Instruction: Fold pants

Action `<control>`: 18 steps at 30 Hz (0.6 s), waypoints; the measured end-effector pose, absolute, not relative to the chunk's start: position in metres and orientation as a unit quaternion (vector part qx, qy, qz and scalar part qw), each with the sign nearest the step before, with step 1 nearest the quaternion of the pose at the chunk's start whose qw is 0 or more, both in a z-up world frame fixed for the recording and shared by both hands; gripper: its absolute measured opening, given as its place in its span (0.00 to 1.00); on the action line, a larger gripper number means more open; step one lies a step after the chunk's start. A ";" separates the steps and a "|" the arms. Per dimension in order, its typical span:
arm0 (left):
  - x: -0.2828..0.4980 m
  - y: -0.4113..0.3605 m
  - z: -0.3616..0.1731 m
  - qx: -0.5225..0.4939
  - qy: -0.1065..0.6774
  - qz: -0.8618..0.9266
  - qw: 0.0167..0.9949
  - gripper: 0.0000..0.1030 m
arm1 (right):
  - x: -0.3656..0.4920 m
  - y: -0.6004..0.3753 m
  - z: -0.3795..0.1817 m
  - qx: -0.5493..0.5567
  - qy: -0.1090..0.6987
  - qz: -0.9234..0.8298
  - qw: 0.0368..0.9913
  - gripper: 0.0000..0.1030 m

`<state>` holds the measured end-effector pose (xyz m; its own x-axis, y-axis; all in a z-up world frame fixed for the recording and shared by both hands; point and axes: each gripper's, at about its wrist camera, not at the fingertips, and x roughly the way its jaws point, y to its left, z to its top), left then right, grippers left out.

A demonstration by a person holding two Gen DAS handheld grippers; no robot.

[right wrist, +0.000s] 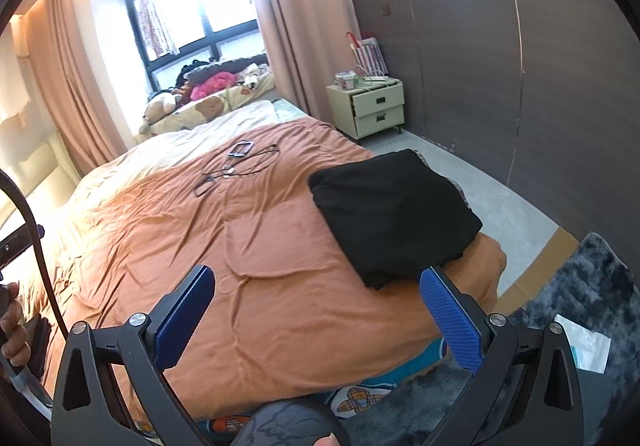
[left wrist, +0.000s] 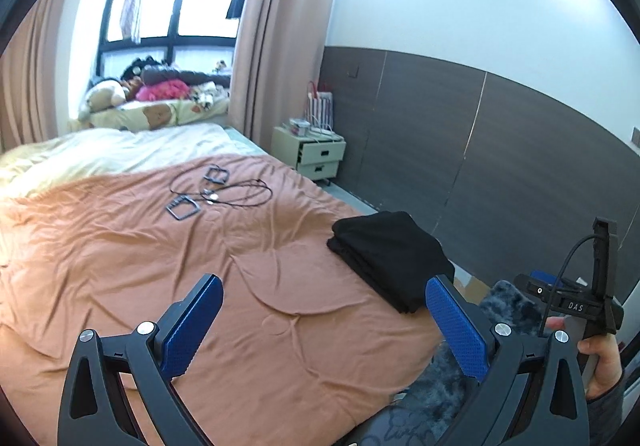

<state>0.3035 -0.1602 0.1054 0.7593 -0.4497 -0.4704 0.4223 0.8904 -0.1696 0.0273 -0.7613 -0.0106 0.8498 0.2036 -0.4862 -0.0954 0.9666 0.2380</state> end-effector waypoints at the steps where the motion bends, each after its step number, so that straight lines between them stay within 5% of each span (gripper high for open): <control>1: 0.296 -0.156 0.108 -0.026 0.254 -0.231 0.939 0.99 | 0.024 -0.760 -0.011 0.102 0.261 0.081 0.957 1.00; 18: 0.186 -0.096 0.110 -0.027 0.207 -0.186 0.960 0.99 | -0.059 -0.733 -0.013 0.068 0.214 0.129 0.966 1.00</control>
